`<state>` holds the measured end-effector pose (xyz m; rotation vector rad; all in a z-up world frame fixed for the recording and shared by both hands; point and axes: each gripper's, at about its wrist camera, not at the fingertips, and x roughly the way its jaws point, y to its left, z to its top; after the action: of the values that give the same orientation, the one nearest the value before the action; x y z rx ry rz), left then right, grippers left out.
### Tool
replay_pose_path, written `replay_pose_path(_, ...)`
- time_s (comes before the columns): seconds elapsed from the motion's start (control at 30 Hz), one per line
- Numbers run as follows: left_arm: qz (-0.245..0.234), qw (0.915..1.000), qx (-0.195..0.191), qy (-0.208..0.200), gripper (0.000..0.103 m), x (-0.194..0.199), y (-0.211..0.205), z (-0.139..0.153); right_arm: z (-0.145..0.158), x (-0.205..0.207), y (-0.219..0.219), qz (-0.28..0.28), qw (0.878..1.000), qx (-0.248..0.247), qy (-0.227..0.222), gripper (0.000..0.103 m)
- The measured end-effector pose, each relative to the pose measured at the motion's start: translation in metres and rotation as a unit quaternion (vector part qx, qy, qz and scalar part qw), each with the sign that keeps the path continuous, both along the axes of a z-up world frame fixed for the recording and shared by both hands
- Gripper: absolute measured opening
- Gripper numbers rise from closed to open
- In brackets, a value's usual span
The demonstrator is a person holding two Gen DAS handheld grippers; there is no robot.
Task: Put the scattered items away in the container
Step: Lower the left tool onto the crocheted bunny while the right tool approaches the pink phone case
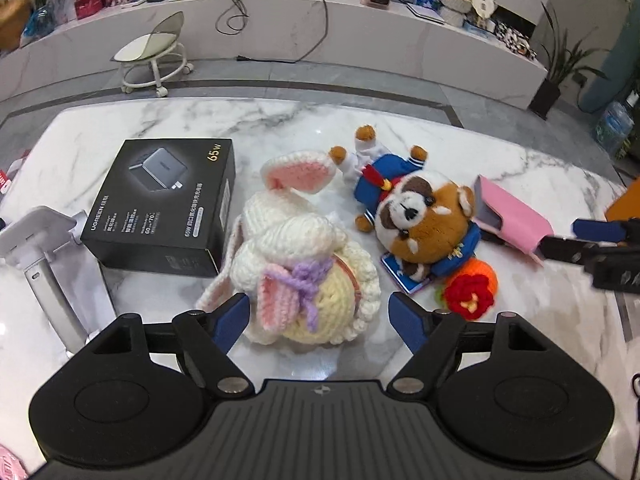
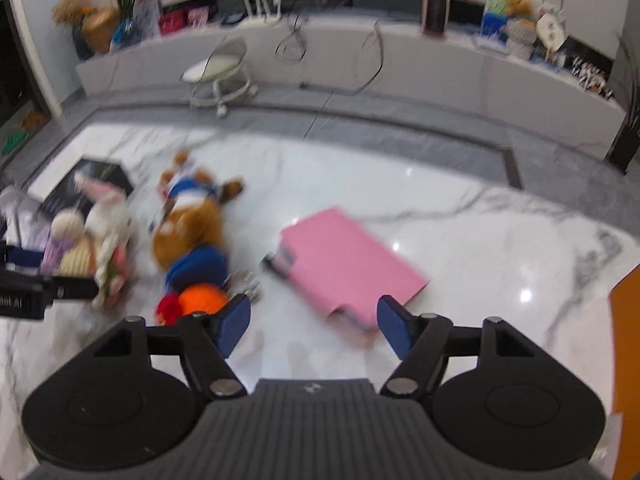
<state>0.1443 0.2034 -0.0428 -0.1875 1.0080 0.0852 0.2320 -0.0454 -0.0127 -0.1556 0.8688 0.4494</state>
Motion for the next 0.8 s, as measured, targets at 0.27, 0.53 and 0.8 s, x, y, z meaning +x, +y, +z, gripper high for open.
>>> replay_pose_path(0.27, 0.049, 0.9975, -0.051, -0.010, 0.089, 0.004, 0.015, -0.005, -0.025, 0.019, 0.001, 0.082, 0.996, -0.038, -0.007, 0.086)
replay_pose_path(0.53, 0.058, 0.9962, -0.062, -0.017, 0.091, 0.010, 0.019, -0.013, -0.053, 0.037, 0.012, 0.093, 0.994, -0.052, -0.015, 0.100)
replay_pose_path(0.8, 0.050, 0.9960, -0.071, -0.021, 0.089, 0.017, 0.020, -0.015, -0.052, 0.049, 0.012, 0.109, 0.991, -0.076, 0.005, 0.088)
